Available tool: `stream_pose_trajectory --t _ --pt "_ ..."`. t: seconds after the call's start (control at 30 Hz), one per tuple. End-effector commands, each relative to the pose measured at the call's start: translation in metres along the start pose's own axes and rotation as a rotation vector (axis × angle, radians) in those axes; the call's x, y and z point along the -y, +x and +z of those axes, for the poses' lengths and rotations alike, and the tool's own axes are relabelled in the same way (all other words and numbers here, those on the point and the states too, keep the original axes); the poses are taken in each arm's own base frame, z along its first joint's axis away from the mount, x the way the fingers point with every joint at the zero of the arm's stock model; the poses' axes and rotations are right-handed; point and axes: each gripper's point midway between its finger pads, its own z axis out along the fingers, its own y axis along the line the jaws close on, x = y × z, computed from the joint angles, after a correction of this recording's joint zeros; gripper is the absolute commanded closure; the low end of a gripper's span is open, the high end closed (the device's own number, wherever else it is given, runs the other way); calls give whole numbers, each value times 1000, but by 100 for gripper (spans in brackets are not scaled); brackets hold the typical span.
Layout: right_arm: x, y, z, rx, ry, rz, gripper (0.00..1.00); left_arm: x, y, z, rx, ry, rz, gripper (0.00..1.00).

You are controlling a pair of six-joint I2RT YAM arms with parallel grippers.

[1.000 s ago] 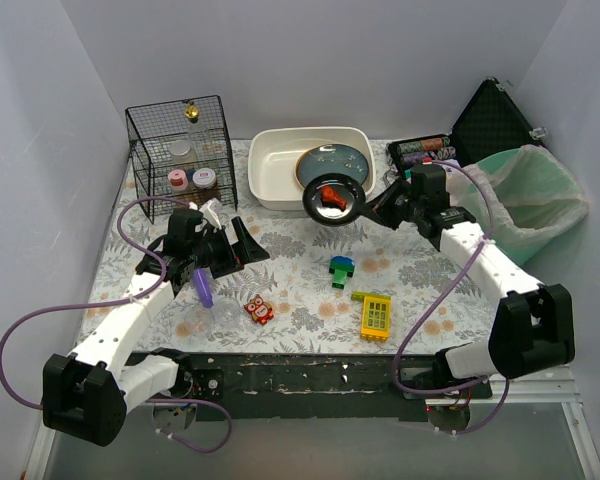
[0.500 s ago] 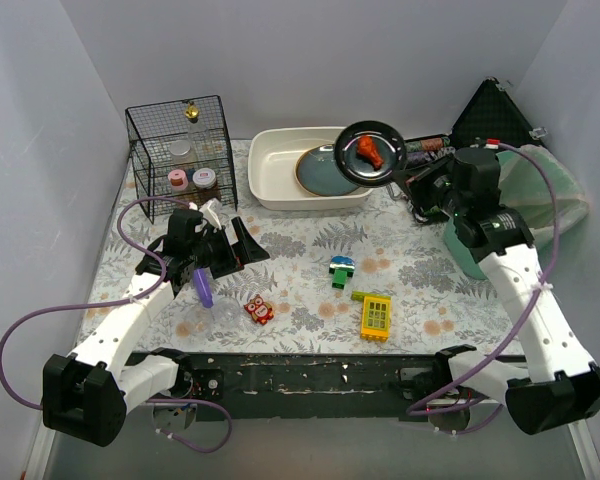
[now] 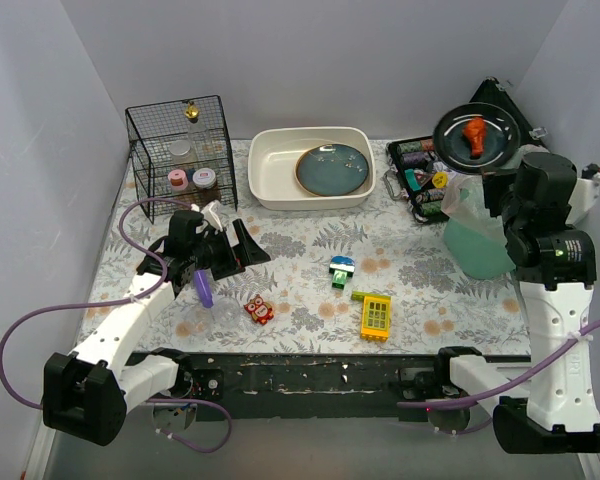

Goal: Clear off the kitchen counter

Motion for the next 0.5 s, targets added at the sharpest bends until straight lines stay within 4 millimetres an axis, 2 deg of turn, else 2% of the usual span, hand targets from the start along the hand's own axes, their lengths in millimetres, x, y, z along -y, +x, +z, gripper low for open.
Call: stream_pose_trajectory --t 0.0,0.1,0.13,0.23,0.47 --pt "7 -47 -10 184 41 134 99 8 -2 -4 -5 25 37 5" --pt "15 -55 -9 223 76 181 99 7 -1 -4 -14 22 48 5" --pt "21 -65 -7 263 96 201 99 7 0 -5 -14 20 52 5" --pt "28 -76 -5 308 120 220 99 6 1 -6 -23 15 56 5" --pt "55 -108 -5 450 224 192 99 4 3 -3 -38 20 58 5"
